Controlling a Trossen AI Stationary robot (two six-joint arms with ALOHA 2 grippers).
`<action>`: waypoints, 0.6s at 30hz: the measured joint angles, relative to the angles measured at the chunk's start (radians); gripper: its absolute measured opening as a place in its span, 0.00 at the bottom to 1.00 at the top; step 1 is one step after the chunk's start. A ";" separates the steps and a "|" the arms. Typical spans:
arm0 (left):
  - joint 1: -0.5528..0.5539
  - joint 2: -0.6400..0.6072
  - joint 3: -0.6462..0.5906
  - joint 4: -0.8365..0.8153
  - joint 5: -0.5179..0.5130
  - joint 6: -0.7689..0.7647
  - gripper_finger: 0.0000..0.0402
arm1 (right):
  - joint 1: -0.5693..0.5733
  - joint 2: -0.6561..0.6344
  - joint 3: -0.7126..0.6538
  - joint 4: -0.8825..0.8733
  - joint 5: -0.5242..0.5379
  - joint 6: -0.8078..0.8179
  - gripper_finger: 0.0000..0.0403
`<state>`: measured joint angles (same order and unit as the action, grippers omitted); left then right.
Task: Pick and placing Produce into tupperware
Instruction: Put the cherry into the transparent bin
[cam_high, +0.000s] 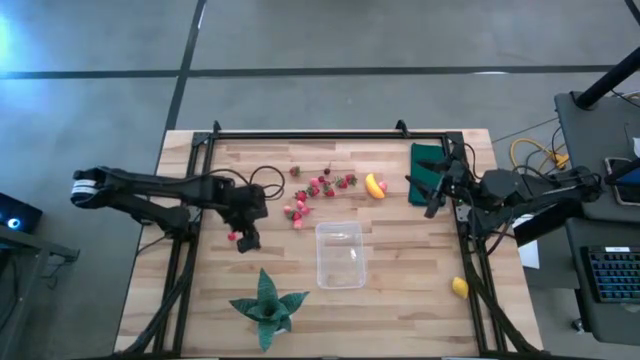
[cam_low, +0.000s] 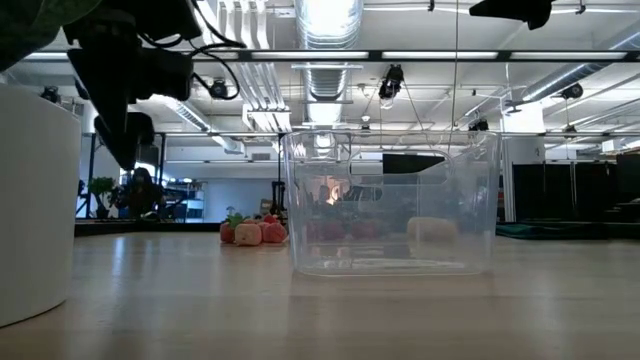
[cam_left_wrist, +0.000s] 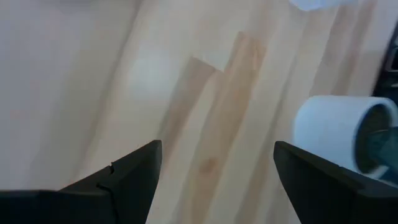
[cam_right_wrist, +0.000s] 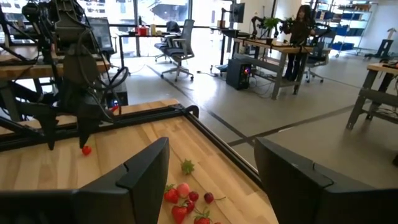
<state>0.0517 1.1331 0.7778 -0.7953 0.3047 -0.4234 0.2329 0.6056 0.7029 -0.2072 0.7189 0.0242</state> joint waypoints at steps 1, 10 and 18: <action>0.000 0.002 0.009 -0.003 -0.012 0.017 0.73 | 0.000 0.000 0.000 -0.002 0.000 0.000 0.57; 0.000 -0.005 0.100 0.001 -0.166 0.047 0.73 | 0.000 -0.001 0.000 -0.037 0.029 0.000 0.57; 0.000 0.029 0.188 -0.260 -0.240 0.066 0.73 | -0.001 -0.002 0.000 -0.059 0.066 0.053 0.57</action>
<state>0.0521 1.1623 0.9657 -1.0558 0.0647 -0.3574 0.2317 0.6037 0.7029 -0.2665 0.7851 0.0775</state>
